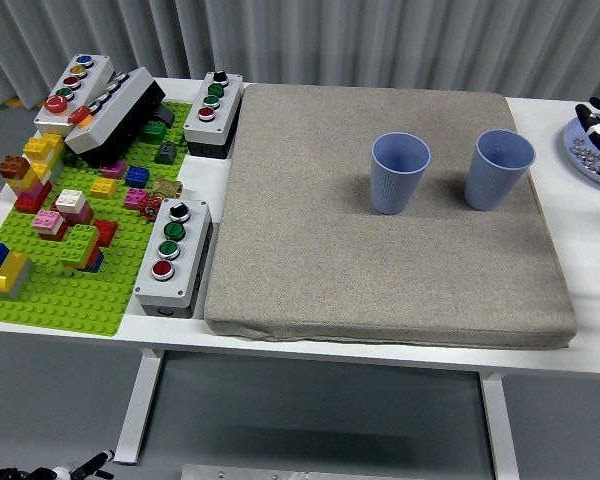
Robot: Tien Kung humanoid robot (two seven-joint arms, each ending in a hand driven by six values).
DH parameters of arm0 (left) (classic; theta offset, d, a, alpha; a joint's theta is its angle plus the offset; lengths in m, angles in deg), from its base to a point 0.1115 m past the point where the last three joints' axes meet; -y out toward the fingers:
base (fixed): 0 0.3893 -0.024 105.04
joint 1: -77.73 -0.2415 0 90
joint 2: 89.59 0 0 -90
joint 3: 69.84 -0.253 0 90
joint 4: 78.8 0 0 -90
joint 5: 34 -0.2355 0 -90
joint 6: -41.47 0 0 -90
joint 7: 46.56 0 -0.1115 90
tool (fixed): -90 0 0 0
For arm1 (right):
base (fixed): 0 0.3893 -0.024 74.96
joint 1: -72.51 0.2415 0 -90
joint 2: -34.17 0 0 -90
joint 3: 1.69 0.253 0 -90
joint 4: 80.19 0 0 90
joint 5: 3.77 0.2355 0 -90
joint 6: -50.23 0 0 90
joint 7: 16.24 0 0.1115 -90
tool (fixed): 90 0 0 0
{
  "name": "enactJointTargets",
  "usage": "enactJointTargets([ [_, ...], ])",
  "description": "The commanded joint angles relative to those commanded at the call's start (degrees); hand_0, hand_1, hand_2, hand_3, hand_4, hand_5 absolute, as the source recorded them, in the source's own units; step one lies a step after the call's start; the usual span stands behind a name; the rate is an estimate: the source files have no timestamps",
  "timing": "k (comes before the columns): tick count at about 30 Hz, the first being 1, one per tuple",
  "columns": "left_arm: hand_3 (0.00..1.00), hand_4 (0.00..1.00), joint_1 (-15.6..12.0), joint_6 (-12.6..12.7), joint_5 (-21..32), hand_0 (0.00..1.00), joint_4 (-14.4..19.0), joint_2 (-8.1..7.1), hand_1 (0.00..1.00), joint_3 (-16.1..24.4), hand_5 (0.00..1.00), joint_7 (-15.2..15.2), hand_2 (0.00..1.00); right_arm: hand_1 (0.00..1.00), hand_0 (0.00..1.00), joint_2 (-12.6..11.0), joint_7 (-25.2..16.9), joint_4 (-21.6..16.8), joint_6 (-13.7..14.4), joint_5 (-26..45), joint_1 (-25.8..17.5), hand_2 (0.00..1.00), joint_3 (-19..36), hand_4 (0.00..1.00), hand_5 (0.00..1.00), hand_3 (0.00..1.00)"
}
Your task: Pick cup pour cup place
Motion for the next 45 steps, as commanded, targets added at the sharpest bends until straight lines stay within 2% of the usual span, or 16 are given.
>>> enactJointTargets([
  [7,0.778,0.594,0.0,0.0,-0.2,0.847,0.0,0.07,0.861,0.1,0.998,0.0,0.882,0.919,0.932,0.6,0.7,-0.9,-0.7,-1.0,-1.8,0.998,0.2,0.803,0.013,0.998],
  [10,0.779,0.593,0.0,-0.1,-0.4,0.847,0.0,0.16,0.861,0.2,0.998,-0.1,0.883,0.933,0.937,0.9,0.8,-1.6,-1.1,-0.4,-4.2,0.998,-1.4,0.808,0.020,0.998],
  [16,0.778,0.593,0.0,-0.1,-0.5,0.847,0.0,0.23,0.860,0.1,0.998,0.0,0.884,0.929,0.937,1.1,0.8,-2.0,-1.1,0.1,-6.1,0.998,-3.0,0.809,0.034,0.998],
  [26,0.778,0.593,-0.2,-0.2,-0.5,0.846,0.0,0.22,0.859,-0.1,0.998,-0.1,0.884,0.927,0.936,1.4,0.7,-2.1,-0.9,0.8,-6.9,0.998,-4.3,0.804,0.048,0.998],
  [45,0.778,0.594,-0.1,-0.3,-0.2,0.846,0.0,0.47,0.861,-0.9,0.998,-0.1,0.884,0.920,0.936,3.5,-3.2,4.0,0.8,4.1,-5.5,0.987,-8.7,0.799,0.079,0.989],
])
